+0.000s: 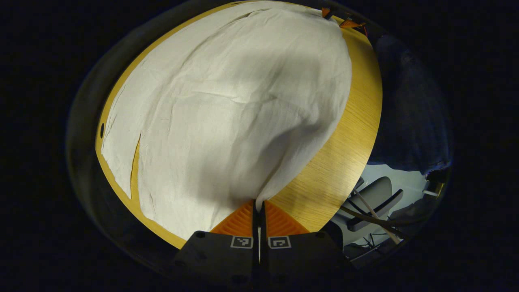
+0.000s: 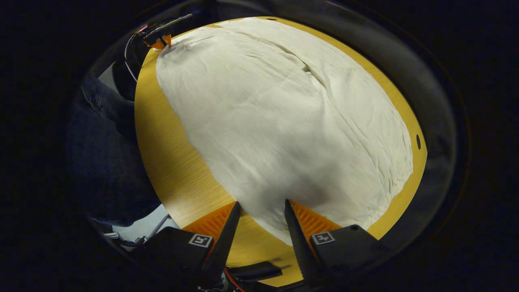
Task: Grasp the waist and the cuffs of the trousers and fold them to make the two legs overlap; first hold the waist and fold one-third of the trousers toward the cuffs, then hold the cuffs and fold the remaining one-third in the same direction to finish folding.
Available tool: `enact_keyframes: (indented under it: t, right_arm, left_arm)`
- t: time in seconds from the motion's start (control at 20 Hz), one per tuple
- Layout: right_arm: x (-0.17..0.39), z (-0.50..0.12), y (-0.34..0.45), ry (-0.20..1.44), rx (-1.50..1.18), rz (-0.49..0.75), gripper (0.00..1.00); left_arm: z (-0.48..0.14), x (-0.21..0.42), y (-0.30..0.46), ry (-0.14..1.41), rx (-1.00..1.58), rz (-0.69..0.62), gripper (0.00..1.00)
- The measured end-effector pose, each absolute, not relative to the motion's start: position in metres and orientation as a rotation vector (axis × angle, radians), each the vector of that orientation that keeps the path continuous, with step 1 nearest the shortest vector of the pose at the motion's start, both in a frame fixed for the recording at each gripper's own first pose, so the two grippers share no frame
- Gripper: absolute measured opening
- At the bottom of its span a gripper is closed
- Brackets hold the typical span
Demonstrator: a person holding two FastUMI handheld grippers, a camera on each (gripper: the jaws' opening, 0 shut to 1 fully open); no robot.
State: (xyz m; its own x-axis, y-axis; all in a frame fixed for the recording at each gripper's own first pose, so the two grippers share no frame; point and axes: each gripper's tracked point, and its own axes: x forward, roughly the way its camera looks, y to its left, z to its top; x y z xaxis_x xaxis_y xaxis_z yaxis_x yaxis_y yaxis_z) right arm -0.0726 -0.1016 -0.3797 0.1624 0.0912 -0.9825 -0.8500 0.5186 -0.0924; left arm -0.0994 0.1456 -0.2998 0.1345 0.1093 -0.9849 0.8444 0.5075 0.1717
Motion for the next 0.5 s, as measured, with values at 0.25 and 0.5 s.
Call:
enact_keyframes:
  t: [0.25,0.5]
  right_arm:
    - [-0.058,-0.376,-0.108,1.183,-0.818,0.71,0.25]
    - [-0.057,-0.377,-0.109,1.193,-0.852,0.68,0.05]
  left_arm:
    - [-0.3,-0.1,0.147,1.354,0.925,-0.67,0.0]
    - [-0.302,-0.1,0.149,1.356,0.895,-0.652,0.0]
